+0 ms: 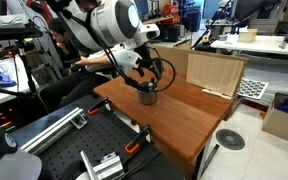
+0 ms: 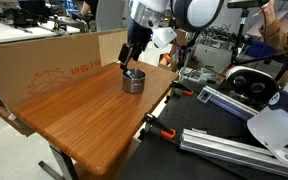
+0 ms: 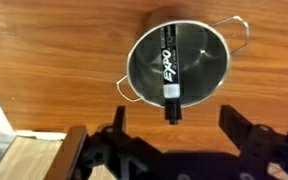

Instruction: Take the marker from the table and place it in the silver pot

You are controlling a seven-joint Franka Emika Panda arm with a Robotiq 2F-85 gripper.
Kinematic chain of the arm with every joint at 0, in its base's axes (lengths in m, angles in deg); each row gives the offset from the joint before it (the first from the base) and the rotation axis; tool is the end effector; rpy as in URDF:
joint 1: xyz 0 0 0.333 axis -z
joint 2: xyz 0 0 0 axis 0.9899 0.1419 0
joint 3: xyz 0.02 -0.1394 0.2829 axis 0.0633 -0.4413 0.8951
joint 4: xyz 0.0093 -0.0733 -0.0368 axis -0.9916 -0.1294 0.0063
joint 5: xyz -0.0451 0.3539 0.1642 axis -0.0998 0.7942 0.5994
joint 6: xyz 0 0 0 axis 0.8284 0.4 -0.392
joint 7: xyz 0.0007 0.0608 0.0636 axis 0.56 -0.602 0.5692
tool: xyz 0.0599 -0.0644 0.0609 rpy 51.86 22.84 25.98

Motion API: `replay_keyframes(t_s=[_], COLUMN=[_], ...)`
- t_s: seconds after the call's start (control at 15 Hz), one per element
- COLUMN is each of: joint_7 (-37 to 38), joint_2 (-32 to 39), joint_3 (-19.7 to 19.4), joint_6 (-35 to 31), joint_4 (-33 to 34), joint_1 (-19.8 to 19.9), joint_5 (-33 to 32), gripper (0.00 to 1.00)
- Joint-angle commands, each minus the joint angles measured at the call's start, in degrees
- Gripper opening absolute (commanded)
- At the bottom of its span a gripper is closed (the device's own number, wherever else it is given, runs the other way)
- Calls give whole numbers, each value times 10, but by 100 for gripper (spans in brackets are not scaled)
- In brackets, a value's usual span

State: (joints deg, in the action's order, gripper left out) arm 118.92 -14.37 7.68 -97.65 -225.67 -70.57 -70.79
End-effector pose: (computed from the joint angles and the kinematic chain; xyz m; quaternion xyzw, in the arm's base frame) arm 0.4676 0.0202 0.2196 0.9836 0.0640 0.1652 0.0326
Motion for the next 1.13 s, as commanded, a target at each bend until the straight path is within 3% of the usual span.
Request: replay_keyframes(t_s=[0.0, 0.13, 0.2, 0.27, 0.33, 0.47, 1.07], joint_7=[-42, -71, -134, -156, -99, -133, -136], joint_2=[-52, -72, -81, -82, -59, -66, -66], joint_3=[50, 72, 16, 17, 36, 29, 25], joint_6=[25, 25, 28, 44, 19, 28, 33], joint_4=[-40, -59, -70, -70, -55, -63, -63], joint_1=[37, 52, -20, -26, 8, -10, -14], joint_5=[70, 112, 193, 218, 154, 194, 198], gripper=[100, 100, 100, 100, 100, 100, 100])
